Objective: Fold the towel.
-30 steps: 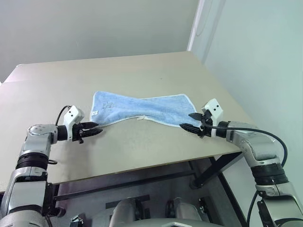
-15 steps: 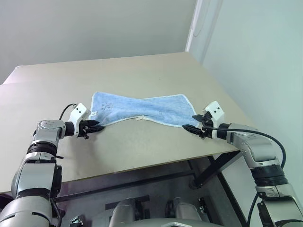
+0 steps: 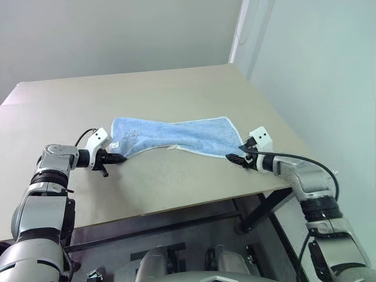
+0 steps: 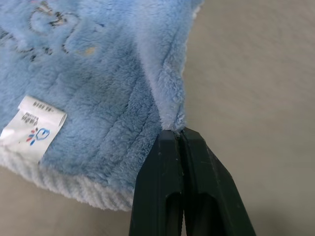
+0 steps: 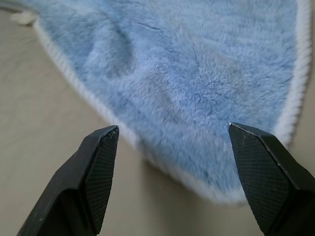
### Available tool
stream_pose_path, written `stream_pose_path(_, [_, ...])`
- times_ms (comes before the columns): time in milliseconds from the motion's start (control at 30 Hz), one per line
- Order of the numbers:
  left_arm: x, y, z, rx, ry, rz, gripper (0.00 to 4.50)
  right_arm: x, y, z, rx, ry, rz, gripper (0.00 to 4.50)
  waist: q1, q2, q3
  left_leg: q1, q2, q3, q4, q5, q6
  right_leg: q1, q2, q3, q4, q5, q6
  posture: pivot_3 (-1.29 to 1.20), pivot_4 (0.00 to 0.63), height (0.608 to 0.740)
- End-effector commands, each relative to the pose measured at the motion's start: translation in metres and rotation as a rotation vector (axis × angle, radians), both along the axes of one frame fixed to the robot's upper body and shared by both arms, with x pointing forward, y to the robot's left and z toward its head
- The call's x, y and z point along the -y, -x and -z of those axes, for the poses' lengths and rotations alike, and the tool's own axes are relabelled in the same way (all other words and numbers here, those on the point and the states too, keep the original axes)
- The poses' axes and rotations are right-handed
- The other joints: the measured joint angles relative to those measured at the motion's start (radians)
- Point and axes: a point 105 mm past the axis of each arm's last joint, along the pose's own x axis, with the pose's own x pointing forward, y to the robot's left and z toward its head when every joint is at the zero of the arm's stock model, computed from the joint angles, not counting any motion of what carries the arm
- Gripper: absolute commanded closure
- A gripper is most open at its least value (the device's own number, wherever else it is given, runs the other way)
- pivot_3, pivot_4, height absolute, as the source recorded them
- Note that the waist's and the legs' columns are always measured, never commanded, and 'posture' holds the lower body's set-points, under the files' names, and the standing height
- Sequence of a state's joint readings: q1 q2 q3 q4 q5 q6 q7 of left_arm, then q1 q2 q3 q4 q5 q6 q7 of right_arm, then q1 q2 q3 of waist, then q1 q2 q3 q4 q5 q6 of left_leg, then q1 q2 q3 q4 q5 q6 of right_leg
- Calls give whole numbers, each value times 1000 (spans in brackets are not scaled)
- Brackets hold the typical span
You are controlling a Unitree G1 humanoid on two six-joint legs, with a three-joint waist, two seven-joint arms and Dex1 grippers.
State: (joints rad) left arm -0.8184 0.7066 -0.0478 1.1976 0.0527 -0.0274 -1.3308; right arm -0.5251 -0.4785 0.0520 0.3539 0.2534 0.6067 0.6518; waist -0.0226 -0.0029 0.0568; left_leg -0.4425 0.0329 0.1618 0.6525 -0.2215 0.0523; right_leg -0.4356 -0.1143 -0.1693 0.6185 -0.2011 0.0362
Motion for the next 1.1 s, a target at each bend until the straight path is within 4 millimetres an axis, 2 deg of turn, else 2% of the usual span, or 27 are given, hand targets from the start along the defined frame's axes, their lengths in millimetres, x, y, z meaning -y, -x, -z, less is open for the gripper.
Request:
stream_pose_path(33, [-10, 3, -4, 9, -31, -5, 4491, 7, -15, -9, 44, 19, 23, 779, 0, 0, 0, 0, 0, 0, 0, 0, 0, 0, 0, 0, 0, 0, 0, 0, 0, 735])
stream_pose_path(133, [-14, 0, -7, 38, -45, -30, 4491, 12, -12, 1, 29, 108, -27, 779, 1, 0, 0, 0, 0, 0, 0, 0, 0, 0, 0, 0, 1, 1, 2, 0, 0, 735])
stream_pose_path(333, [-17, -1, -7, 52, -73, -30, 4491, 27, 9, -10, 27, 109, -110, 779, 2, 0, 0, 0, 0, 0, 4, 0, 0, -1, -1, 0, 6, -1, 4, 0, 0, 735])
stream_pose_path(433, [-17, -2, -8, 59, -71, -36, 4491, 32, 18, -6, -7, 134, -143, 779, 1, 0, 0, 0, 1, -1, 7, 0, 0, -2, -1, 0, 8, -3, 3, 0, 0, 735])
stream_pose_path(533, [-16, -3, -8, 65, -74, -40, 4491, 34, 16, -2, -1, 161, -129, 779, 1, 0, 0, 0, 2, -1, 9, 0, 0, 0, -2, 0, 8, -2, 2, 0, 0, 735])
stream_pose_path(933, [-13, -6, -9, 71, -75, -36, 4491, 15, -2, -6, 87, 200, -185, 779, 3, 0, 0, -1, 2, -1, 9, 0, 0, -4, -1, 0, 8, -2, 1, 0, 0, 735])
stream_pose_path(1100, [-14, -4, -6, 68, -87, -36, 4491, 20, -4, 6, 36, 255, -200, 779, 2, 0, 0, -1, 2, -1, 9, 0, 0, -5, -2, 0, 8, -2, 1, 0, 0, 735])
